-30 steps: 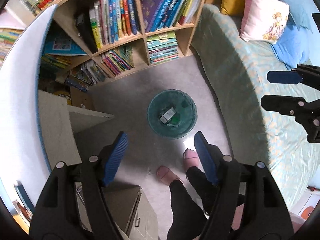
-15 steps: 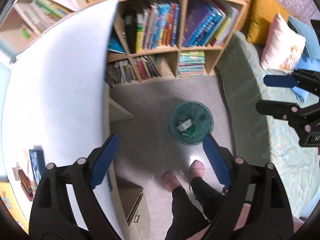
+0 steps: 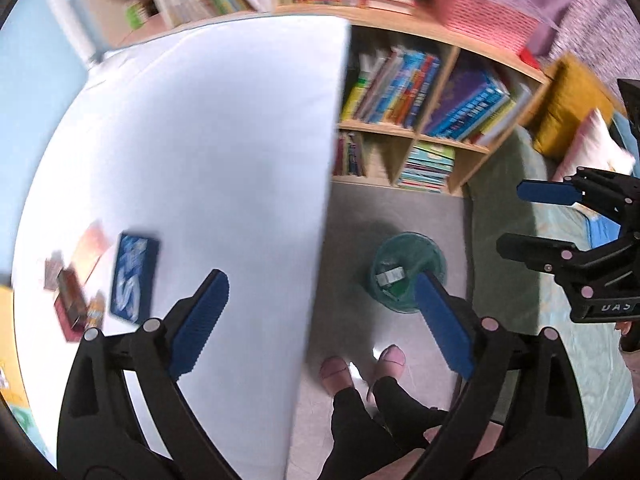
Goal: Collect trash
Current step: 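Move both tools back from the wastebasket to the table, then reach both tools toward the dark boxes and orange clay bag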
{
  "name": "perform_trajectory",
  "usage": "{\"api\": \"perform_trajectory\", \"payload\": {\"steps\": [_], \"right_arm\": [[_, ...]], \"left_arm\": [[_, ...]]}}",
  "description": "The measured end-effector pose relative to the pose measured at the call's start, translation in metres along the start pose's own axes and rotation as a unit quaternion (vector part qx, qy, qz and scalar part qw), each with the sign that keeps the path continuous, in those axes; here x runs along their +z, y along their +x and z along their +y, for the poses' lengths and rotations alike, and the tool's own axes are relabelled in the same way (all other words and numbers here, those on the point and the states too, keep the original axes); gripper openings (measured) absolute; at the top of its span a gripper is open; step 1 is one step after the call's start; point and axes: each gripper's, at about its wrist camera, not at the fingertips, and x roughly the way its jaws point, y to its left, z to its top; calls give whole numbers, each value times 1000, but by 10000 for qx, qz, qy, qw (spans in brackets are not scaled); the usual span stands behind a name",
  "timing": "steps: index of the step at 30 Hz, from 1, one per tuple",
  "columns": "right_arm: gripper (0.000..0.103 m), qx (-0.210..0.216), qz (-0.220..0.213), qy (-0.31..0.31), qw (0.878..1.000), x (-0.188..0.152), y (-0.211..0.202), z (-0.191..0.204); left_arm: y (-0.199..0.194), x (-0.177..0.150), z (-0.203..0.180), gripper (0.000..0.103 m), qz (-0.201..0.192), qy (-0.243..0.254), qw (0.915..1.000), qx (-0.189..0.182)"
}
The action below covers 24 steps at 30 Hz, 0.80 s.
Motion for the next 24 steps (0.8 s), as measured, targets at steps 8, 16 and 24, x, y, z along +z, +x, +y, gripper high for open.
{"api": "perform_trajectory", "payload": {"steps": [8, 16, 24], "right_arm": [[67, 335, 109, -764, 9965, 39, 23, 52], [67, 610, 232, -1481, 9868, 72, 47, 107], [67, 843, 382, -2100, 9733, 102, 76, 160]], "left_arm": [[-12, -29, 68, 92, -12, -784, 9960, 432], [-24, -66, 137, 92, 13, -1618, 9836, 795], [-32, -97, 194, 92, 51, -2213, 9692, 1076]]}}
